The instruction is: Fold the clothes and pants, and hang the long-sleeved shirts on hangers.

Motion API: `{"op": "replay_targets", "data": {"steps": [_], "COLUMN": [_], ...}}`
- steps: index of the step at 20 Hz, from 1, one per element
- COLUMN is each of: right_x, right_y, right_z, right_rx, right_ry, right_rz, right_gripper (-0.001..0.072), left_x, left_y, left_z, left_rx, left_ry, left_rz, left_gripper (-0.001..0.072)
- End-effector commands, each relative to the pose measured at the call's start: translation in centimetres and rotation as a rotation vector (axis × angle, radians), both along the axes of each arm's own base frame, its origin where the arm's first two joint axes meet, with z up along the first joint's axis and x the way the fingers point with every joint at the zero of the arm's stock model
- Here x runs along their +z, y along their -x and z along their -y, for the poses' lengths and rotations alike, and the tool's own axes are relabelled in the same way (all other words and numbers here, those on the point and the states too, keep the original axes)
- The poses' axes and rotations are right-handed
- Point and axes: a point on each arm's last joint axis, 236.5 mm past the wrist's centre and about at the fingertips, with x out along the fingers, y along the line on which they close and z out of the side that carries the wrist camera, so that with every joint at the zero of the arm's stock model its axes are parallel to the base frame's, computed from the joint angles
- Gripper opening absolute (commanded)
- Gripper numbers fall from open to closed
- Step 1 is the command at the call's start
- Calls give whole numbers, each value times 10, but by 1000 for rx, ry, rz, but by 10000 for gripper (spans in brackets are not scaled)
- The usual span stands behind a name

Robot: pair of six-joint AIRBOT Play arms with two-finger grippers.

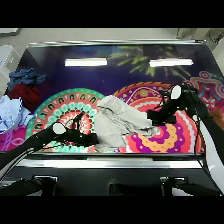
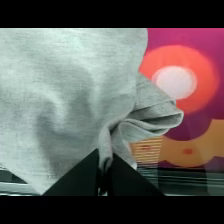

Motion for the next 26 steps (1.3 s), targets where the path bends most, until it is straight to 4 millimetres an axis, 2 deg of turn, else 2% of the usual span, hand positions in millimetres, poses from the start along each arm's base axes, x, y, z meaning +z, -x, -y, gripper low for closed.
{"op": "replay_targets", "data": {"steps": [1,2,3,4,5,6,7,8,9,10,11,12,13,15,17,20,23,25,26], "right_x": [31,53,85,129,183,237,293,338,374,392,397,394,384,355,316,238,146,84,54], "right_y": [-9,-20,-35,-49,-58,-61,-56,-44,-26,-8,13,30,46,68,79,75,57,47,44], "right_z": [-4,6,23,41,56,67,76,81,82,82,81,82,84,87,88,87,77,61,53], "right_rx": [70,88,92,85,66,40,2,-41,-84,-111,-123,-135,-147,-138,-129,-113,-147,-204,-253], "right_ry": [-28,13,85,158,217,260,282,282,259,233,210,200,198,214,230,257,232,165,131], "right_rz": [107,194,304,442,599,753,919,1053,1164,1220,1224,1194,1137,990,831,618,510,459,431], "right_gripper": [39,39,39,39,39,40,40,40,40,40,40,40,40,40,41,41,41,41,41], "left_x": [31,65,116,183,259,344,419,487,538,572,594,606,609,588,534,410,282,214,188], "left_y": [-41,-67,-98,-129,-148,-153,-144,-123,-97,-72,-52,-36,-27,-28,-49,-79,-87,-87,-86], "left_z": [3,-5,-22,-46,-73,-103,-129,-152,-167,-175,-178,-178,-177,-172,-173,-169,-153,-139,-132], "left_rx": [50,40,64,117,192,280,350,410,447,468,477,478,473,412,367,297,254,242,240], "left_ry": [55,72,73,75,92,112,120,122,116,111,109,112,112,50,-25,-75,-65,-63,-60], "left_rz": [140,263,420,606,784,976,1150,1315,1443,1534,1597,1636,1649,1596,1423,1084,799,679,636], "left_gripper": [42,41,40,40,41,41,41,41,41,41,41,41,41,41,41,42,42,42,42]}}
